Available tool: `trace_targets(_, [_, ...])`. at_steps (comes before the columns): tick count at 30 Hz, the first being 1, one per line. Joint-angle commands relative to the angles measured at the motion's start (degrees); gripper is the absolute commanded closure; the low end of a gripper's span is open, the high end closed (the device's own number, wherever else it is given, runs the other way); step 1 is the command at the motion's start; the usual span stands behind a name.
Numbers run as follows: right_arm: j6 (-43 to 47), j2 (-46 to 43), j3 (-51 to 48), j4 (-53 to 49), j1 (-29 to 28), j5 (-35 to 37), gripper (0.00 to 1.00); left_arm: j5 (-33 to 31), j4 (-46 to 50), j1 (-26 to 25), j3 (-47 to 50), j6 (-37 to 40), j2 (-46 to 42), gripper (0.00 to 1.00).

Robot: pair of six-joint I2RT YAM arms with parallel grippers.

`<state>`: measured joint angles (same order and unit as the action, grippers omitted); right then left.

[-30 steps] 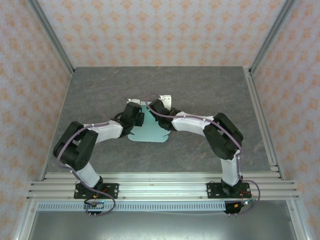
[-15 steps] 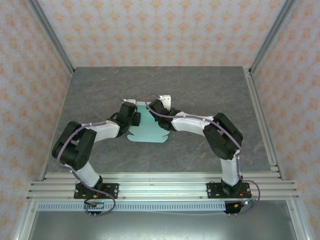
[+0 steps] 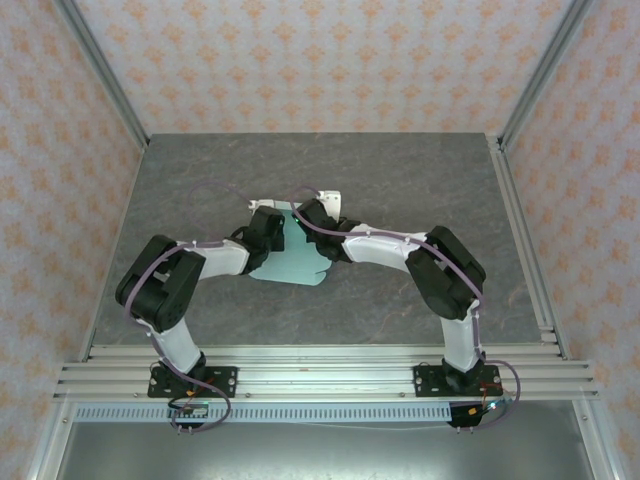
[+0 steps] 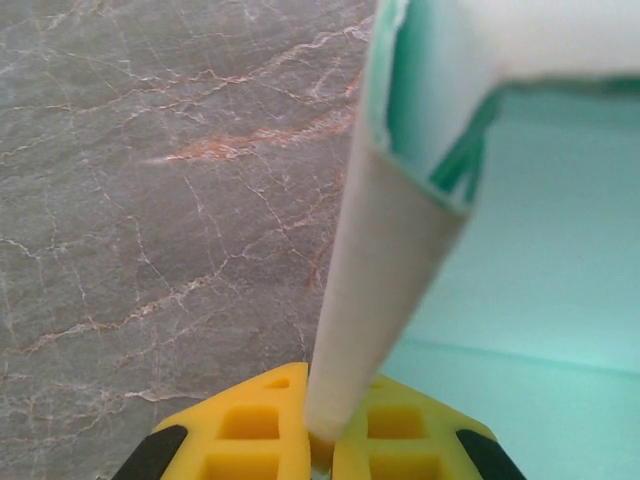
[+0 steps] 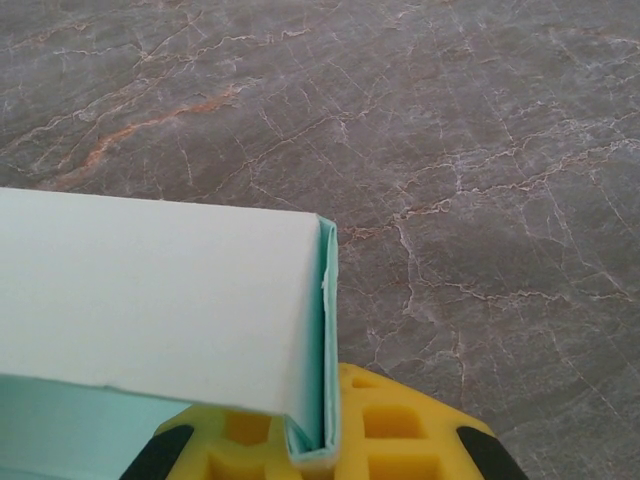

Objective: Fold the paper box

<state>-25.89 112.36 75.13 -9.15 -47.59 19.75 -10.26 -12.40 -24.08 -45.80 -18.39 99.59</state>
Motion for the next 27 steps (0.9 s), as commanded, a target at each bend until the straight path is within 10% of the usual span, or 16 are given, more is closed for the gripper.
trace_targets(1, [-1.9,-0.5,-0.8,-6.1,0.0,3.4,1.00,-12.7,2.7,1.1,-1.3,-6.6,0.9,1.00])
trace_targets(23, [-3.4,6.6,6.2,-14.0,0.8,14.0,1.00,-14.6,7.5,-0.1,-3.1,-12.7,-0.6,1.00])
trace_targets(27, [-3.8,5.6,6.2,-13.3,0.0,12.5,1.00,-10.8,6.0,-0.1,-3.5,-14.5,-2.2,0.74])
